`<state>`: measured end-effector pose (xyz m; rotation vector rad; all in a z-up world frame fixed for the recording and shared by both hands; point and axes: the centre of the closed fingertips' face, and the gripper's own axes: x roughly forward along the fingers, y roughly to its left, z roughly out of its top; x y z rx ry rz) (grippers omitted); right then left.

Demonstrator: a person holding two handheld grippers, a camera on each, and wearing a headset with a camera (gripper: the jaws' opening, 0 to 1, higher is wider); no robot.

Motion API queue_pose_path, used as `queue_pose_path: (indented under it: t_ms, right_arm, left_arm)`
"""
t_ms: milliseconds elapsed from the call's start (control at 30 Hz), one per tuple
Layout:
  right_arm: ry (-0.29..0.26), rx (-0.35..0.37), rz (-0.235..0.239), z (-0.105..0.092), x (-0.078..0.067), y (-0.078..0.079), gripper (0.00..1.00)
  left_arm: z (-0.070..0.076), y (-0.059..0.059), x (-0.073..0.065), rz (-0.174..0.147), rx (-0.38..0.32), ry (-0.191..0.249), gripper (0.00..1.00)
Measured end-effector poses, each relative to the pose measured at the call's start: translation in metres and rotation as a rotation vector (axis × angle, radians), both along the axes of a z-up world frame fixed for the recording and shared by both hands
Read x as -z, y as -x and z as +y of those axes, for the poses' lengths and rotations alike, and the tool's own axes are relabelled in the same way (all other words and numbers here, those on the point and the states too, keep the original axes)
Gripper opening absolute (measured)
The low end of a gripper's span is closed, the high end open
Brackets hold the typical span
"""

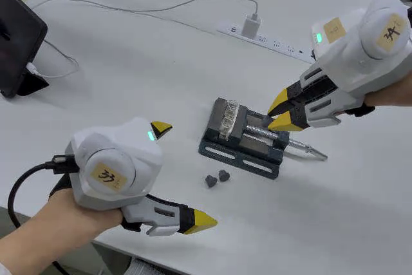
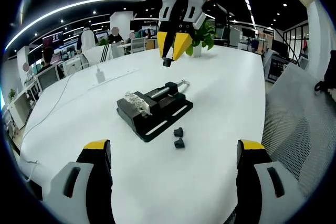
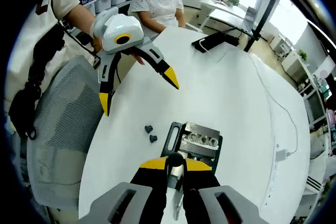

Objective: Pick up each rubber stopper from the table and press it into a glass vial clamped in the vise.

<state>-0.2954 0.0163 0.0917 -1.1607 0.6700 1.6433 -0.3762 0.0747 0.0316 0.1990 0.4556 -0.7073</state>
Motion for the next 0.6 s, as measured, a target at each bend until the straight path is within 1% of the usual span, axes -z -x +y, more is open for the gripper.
queue_pose_path:
  t_ms: [33, 67, 100, 133, 167, 233, 300, 433, 600]
  right_arm:
    - [0.022, -0.014, 0.004, -0.001, 0.0, -0.002, 0.06]
    - [0.026, -0.018, -0.005, 0.001, -0.001, -0.007, 0.06]
    - [0.033, -0.017, -0.002, 0.001, -0.002, -0.01, 0.06]
    - [0.043, -0.023, 0.005, 0.002, -0.001, -0.016, 0.06]
    - [0.047, -0.025, 0.004, 0.003, -0.001, -0.02, 0.06]
    - [0.073, -0.038, 0.003, 0.003, -0.001, -0.026, 0.06]
    - [0.089, -0.042, 0.002, 0.005, 0.0, -0.035, 0.06]
    - [0.128, -0.063, 0.003, 0.009, 0.001, -0.042, 0.06]
    - [0.162, -0.091, 0.003, 0.02, 0.003, -0.051, 0.06]
  left_arm:
    - [0.0, 0.0, 0.0, 0.0, 0.001, -0.002, 0.99]
    - [0.0, 0.0, 0.0, 0.0, 0.002, -0.001, 0.99]
    - [0.0, -0.001, 0.0, 0.0, 0.001, 0.0, 0.99]
    - [0.001, -0.001, 0.0, 0.001, 0.0, -0.002, 0.99]
    - [0.001, -0.001, 0.0, 0.001, 0.0, -0.002, 0.99]
    - [0.001, -0.002, 0.0, 0.001, -0.001, -0.004, 0.99]
    - [0.002, -0.002, 0.0, 0.002, 0.001, -0.007, 0.99]
    - [0.002, -0.003, 0.001, 0.007, 0.004, -0.01, 0.99]
    - [0.003, -0.004, 0.002, 0.014, 0.006, -0.014, 0.99]
